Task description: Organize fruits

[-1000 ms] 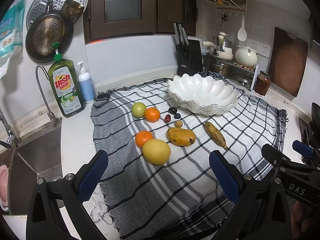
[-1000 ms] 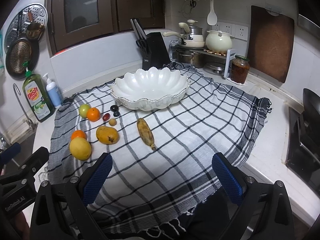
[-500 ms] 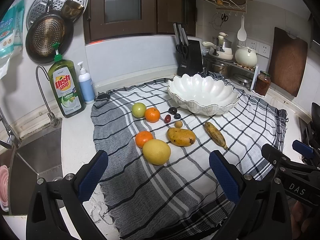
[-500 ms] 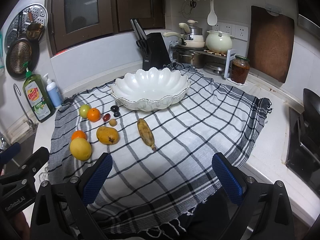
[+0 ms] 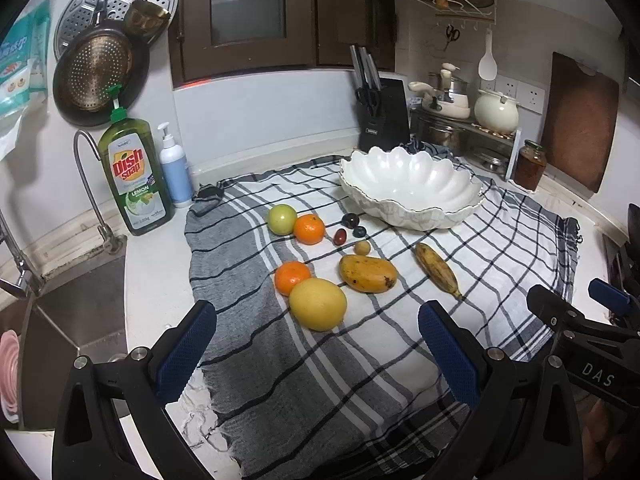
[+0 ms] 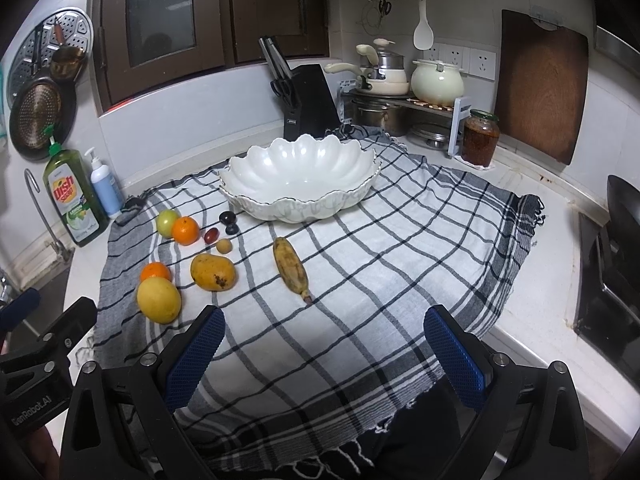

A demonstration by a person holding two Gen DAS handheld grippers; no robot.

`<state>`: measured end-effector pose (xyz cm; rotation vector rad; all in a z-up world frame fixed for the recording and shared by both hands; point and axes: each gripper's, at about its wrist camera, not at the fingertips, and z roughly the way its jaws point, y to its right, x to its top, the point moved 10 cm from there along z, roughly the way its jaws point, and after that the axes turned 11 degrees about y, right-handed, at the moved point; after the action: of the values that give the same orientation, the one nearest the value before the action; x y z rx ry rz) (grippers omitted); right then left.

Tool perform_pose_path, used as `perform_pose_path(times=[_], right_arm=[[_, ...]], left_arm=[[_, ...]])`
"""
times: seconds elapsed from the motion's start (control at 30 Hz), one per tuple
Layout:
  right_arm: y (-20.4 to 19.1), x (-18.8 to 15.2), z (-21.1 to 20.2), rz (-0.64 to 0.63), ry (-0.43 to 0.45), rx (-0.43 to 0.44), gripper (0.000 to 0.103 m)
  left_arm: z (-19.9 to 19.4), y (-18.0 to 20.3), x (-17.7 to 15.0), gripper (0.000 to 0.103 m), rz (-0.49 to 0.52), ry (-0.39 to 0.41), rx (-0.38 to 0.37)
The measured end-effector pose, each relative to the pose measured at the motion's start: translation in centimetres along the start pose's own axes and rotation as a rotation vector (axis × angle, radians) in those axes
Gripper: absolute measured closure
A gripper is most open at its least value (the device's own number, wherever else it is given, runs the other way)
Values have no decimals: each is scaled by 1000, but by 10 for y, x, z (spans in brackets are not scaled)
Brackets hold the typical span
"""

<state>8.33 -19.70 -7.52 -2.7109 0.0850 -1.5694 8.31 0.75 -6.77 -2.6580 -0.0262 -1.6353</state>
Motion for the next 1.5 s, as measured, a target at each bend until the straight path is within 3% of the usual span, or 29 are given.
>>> perform_pose_path(times=[0.57,1.13,1.5], right_arm=[[-4,-17,53,-19,-84,-3,2],[-22,-19,117,-47,-136,65,2],[-21,-25,151,-80,-160,91,2]], left_arm=[[52,4,-24,0,10,-110,20],[110,-3,-41,2,-46,-184,65],[137,0,-58,19,-69,-246,100]])
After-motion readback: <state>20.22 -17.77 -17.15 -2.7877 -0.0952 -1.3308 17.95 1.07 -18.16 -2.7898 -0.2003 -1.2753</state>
